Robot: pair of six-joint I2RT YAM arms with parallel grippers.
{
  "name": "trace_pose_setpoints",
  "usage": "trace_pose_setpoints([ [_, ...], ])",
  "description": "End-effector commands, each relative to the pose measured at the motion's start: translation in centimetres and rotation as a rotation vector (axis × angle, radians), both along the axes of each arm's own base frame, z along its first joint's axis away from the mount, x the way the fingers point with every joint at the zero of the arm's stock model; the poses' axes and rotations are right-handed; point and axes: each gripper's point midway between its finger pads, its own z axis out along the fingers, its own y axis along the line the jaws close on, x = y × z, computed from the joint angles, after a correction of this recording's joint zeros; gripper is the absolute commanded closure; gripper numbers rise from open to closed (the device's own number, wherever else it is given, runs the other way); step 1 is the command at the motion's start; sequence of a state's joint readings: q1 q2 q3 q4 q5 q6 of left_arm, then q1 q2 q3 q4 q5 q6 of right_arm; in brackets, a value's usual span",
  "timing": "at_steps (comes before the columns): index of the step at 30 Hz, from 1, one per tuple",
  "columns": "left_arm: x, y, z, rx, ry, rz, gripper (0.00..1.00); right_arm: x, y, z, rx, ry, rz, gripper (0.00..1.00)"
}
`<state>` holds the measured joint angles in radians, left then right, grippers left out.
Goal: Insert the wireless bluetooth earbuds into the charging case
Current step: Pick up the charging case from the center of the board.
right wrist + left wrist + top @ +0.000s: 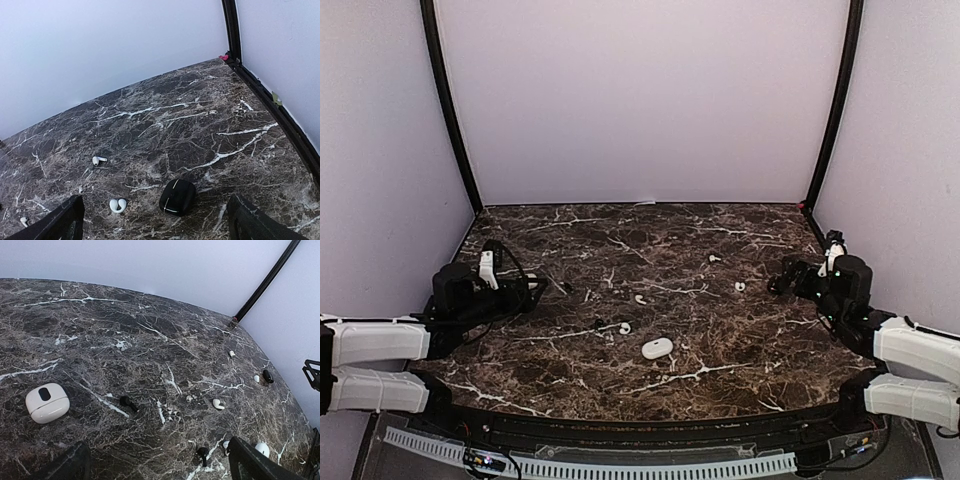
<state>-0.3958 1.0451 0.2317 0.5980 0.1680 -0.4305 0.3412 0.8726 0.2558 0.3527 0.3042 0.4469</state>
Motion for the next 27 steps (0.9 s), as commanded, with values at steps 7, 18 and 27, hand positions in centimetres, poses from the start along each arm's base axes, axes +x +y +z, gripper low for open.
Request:
trace_pose_setpoints([
  [7,-0.4,0.8,2.7,-0.019,-0.109,0.028,0.01,-0.1,-0.8,1.3,0.006,-0.035,-0.047,0.01],
  [18,-1.6,0.3,3.2,-0.021,-0.146,-0.03,0.01,-1.6,6.6,1.6,-0.015,-0.102,0.419,0.11],
  [27,-2.8,-1.5,3.6,-0.054,-0.162,-0.158,0.02,-7.1,19.0,0.5,-0.062,-0.032,1.042,0.13],
])
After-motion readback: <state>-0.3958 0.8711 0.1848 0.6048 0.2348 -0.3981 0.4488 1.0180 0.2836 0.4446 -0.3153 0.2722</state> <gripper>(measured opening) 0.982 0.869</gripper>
